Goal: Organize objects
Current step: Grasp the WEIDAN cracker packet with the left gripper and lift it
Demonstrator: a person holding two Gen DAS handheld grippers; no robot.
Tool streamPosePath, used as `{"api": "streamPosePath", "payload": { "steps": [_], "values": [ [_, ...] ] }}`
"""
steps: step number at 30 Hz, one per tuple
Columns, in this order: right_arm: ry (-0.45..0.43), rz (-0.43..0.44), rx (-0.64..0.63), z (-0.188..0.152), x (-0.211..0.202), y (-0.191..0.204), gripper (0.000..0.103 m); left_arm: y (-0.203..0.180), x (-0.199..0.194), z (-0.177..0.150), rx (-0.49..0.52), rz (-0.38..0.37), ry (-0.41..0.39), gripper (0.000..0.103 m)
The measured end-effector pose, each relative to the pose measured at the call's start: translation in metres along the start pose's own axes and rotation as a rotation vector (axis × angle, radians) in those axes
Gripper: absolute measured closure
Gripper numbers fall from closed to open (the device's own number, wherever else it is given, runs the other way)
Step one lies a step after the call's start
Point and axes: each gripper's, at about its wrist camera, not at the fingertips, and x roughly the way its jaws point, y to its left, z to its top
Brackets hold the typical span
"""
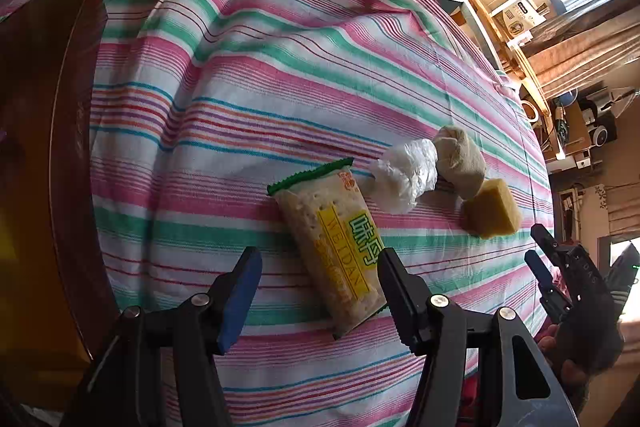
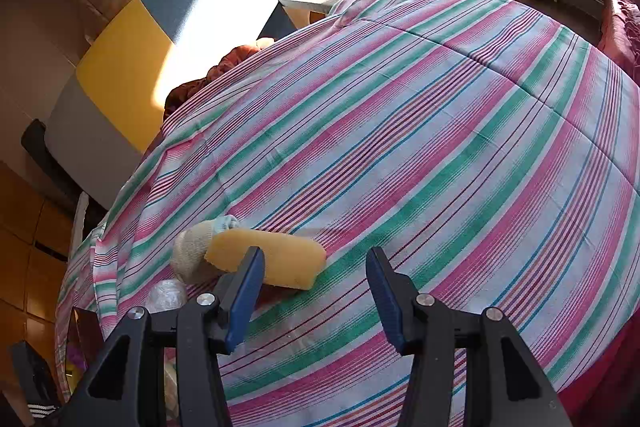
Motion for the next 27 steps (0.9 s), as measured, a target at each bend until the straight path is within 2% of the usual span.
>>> {"api": "streamPosePath", "payload": {
  "steps": [2, 4, 9, 12, 13, 15, 19, 27],
  "values": [
    [-0.001, 0.008, -0.002, 0.000, -0.001, 0.001, 0.050, -0.008, 0.005, -0.001, 0.009, -0.002, 0.006, 0.042],
    [0.002, 0.016, -0.001, -0.001, -0.001, 0.001, 0.050, -0.017, 0.012, 0.001, 0.018, 0.030, -0.004, 0.041],
    [0.003, 0.023, -0.002, 0.001, -0.001, 0.002, 0.050, -0.033, 0.026, 0.011, 0.026, 0.071, -0.027, 0.033],
    [0.004, 0.025, -0.003, 0.002, 0.000, 0.002, 0.050, -0.042, 0.037, 0.014, 0.093, 0.104, -0.020, 0.032],
    [0.003, 0.021, -0.002, 0.002, 0.001, 0.002, 0.050, -0.046, 0.038, 0.012, 0.130, 0.118, -0.034, 0.033],
    [0.002, 0.018, 0.004, 0.003, 0.002, 0.000, 0.050, -0.050, 0.038, 0.006, 0.220, 0.160, -0.063, 0.052],
    [-0.005, 0.005, 0.007, 0.004, 0.002, -0.002, 0.050, -0.038, 0.030, -0.009, 0.303, 0.129, -0.099, 0.055],
    [-0.002, -0.027, -0.023, 0.003, 0.008, 0.004, 0.050, -0.020, 0.013, -0.061, 0.486, 0.106, -0.174, 0.057]
  ]
}}
